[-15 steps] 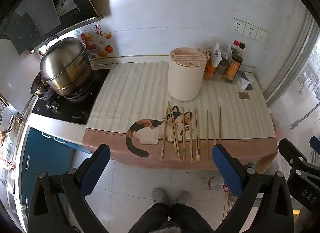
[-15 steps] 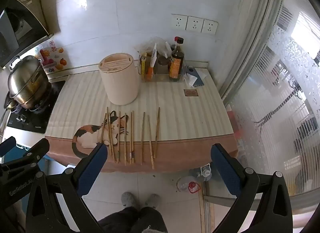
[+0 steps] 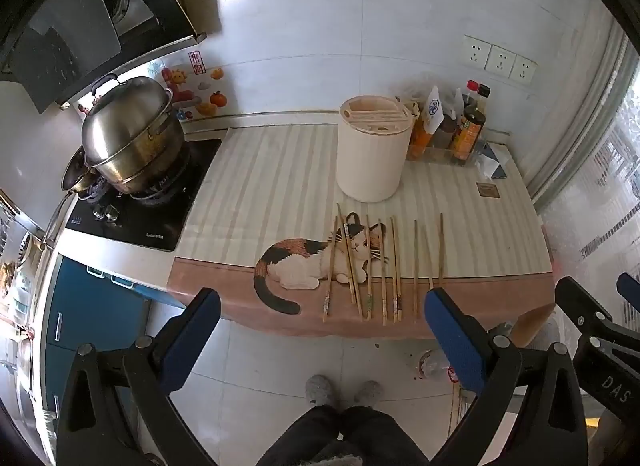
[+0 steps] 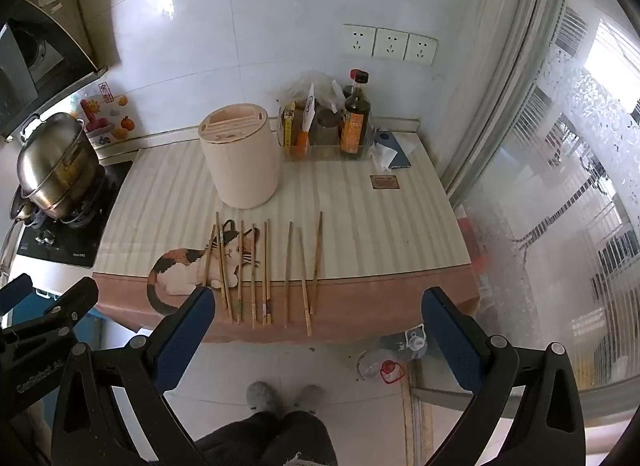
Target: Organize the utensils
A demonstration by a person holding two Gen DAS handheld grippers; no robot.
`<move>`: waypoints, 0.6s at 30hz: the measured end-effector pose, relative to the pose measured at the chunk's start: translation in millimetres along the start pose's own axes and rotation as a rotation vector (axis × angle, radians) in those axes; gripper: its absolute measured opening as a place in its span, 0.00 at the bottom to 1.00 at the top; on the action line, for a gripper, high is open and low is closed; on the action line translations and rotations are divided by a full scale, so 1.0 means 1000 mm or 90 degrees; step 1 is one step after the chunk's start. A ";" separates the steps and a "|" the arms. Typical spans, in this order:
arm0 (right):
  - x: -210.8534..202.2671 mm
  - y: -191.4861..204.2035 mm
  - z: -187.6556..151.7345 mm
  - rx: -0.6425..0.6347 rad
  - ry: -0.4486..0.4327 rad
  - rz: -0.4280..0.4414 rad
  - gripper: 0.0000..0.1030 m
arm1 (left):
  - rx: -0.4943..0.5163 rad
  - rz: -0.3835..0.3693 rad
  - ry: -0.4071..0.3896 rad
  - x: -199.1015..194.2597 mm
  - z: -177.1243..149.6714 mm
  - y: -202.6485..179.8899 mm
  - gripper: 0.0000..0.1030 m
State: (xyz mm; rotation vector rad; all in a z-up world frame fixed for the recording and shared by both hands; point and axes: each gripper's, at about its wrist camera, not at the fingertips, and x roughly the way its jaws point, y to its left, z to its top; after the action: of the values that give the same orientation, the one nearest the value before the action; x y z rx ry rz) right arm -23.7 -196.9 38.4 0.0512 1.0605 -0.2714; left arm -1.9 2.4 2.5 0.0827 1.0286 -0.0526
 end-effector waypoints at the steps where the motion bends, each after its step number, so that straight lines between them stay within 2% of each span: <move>1: 0.001 0.001 0.000 -0.001 0.001 0.001 1.00 | 0.000 0.001 -0.001 -0.001 0.000 0.000 1.00; 18: -0.007 0.005 -0.004 0.003 -0.005 0.007 1.00 | 0.006 0.001 -0.007 -0.003 -0.001 -0.002 1.00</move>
State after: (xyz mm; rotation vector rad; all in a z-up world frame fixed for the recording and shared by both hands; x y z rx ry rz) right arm -29.2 -189.7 41.3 0.0603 1.0522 -0.2648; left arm -4.1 0.7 4.8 0.0912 1.0167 -0.0571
